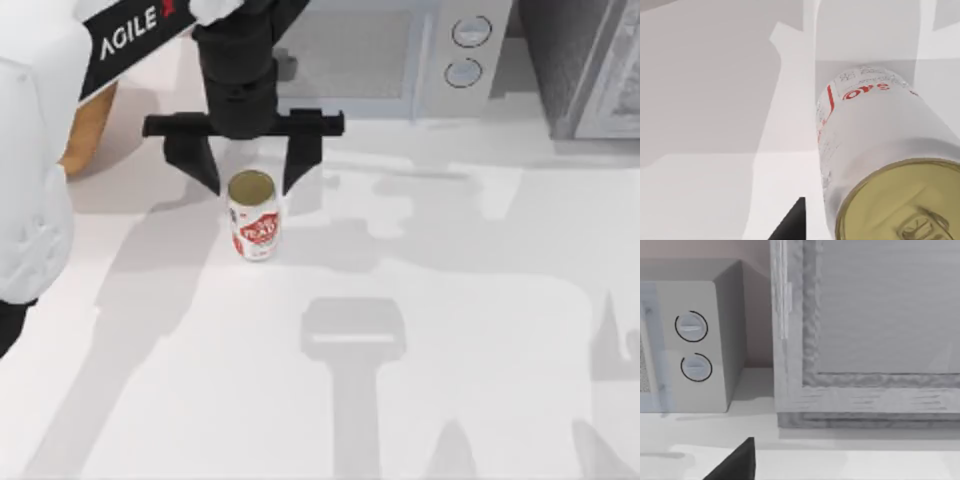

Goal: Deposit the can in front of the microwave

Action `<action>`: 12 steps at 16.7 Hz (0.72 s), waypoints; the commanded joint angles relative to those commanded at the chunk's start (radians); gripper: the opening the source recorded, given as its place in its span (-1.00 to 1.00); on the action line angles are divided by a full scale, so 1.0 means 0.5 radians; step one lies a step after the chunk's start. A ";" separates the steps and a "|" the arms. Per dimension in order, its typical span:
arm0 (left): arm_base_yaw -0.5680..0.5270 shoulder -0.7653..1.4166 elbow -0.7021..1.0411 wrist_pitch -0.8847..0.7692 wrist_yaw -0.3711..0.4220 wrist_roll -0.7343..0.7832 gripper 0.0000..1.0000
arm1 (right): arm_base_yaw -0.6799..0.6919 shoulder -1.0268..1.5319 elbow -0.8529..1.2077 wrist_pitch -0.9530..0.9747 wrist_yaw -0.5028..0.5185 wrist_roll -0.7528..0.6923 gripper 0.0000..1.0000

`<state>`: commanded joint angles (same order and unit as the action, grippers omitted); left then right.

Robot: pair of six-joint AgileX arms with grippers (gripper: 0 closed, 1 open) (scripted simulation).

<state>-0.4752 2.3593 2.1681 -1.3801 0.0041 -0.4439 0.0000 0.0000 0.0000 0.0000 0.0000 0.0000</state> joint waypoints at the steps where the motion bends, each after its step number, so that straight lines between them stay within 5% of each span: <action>1: 0.000 0.000 0.000 0.000 0.000 0.000 0.96 | 0.000 0.000 0.000 0.000 0.000 0.000 1.00; 12: -0.003 0.015 0.034 -0.032 -0.002 -0.002 1.00 | 0.000 0.000 0.000 0.000 0.000 0.000 1.00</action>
<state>-0.4765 2.3666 2.1849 -1.3960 0.0032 -0.4451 0.0000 0.0000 0.0000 0.0000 0.0000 0.0000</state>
